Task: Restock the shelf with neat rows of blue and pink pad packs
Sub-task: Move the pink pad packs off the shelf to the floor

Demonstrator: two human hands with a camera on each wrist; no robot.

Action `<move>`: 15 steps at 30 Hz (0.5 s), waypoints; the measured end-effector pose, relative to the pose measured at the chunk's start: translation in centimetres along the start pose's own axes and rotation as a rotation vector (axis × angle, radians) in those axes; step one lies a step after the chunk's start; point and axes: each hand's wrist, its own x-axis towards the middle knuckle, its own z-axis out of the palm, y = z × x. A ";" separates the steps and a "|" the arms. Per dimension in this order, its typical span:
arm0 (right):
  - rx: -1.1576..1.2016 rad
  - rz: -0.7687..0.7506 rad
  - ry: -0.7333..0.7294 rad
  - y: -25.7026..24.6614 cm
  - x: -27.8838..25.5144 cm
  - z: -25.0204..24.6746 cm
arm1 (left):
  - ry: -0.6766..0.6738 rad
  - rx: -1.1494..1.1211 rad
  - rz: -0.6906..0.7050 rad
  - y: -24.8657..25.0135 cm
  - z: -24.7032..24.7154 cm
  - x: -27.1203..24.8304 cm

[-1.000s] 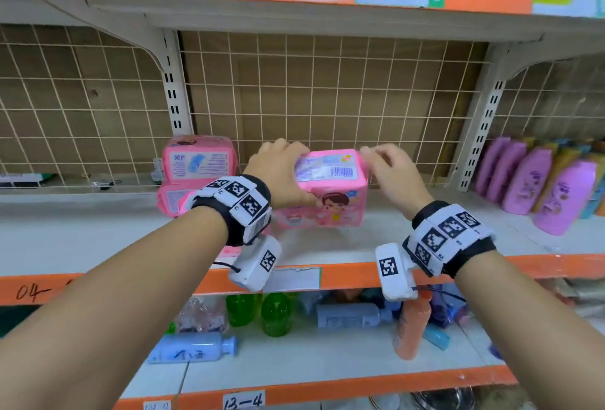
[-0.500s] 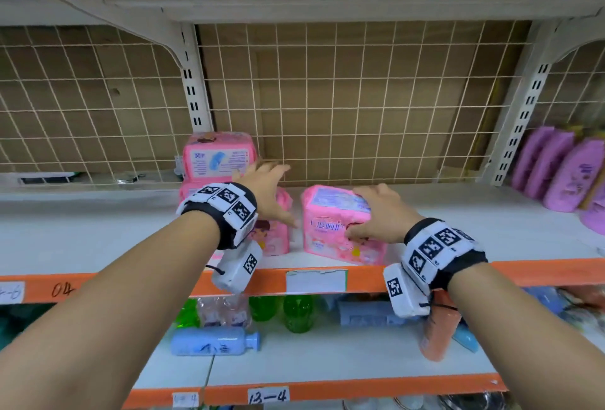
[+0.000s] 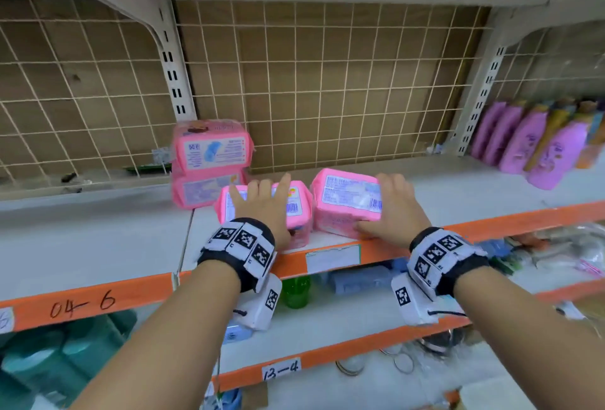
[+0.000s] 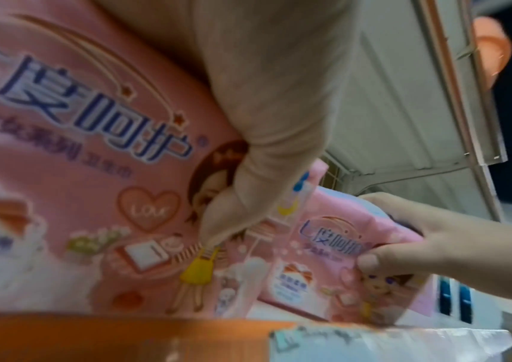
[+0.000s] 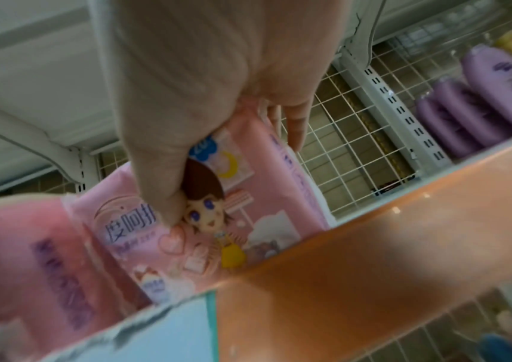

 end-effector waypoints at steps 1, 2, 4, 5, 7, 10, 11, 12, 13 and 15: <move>-0.003 0.001 0.023 -0.5 -0.7 0.2 | 0.058 -0.020 0.028 -0.1 0.4 -0.6; -0.013 0.005 0.047 -1.0 -1.5 0.4 | 0.119 -0.047 0.058 -0.2 0.7 -1.0; -0.038 0.026 0.078 -1.9 -2.8 1.0 | 0.220 -0.110 0.104 -0.4 1.4 -2.8; -0.037 0.034 0.090 -2.3 -3.4 1.2 | 0.290 -0.129 0.116 -0.4 1.9 -3.9; -0.031 0.028 0.111 -3.0 -4.3 1.4 | 0.439 -0.156 0.119 -0.2 2.6 -6.4; -0.047 -0.029 0.162 -3.5 -5.7 0.7 | 0.548 -0.197 0.112 0.2 2.0 -9.6; -0.054 -0.070 0.202 -3.5 -6.2 0.4 | 0.604 -0.177 0.110 0.5 1.7 -10.4; -0.059 -0.112 0.247 -3.3 -6.8 0.0 | 0.662 -0.155 0.108 0.8 1.4 -11.3; -0.062 -0.146 0.284 -2.8 -7.5 -0.3 | 0.699 -0.142 0.111 1.3 1.2 -12.2; -0.062 -0.175 0.325 -1.3 -9.1 -0.9 | 0.695 -0.117 0.111 2.5 1.8 -14.1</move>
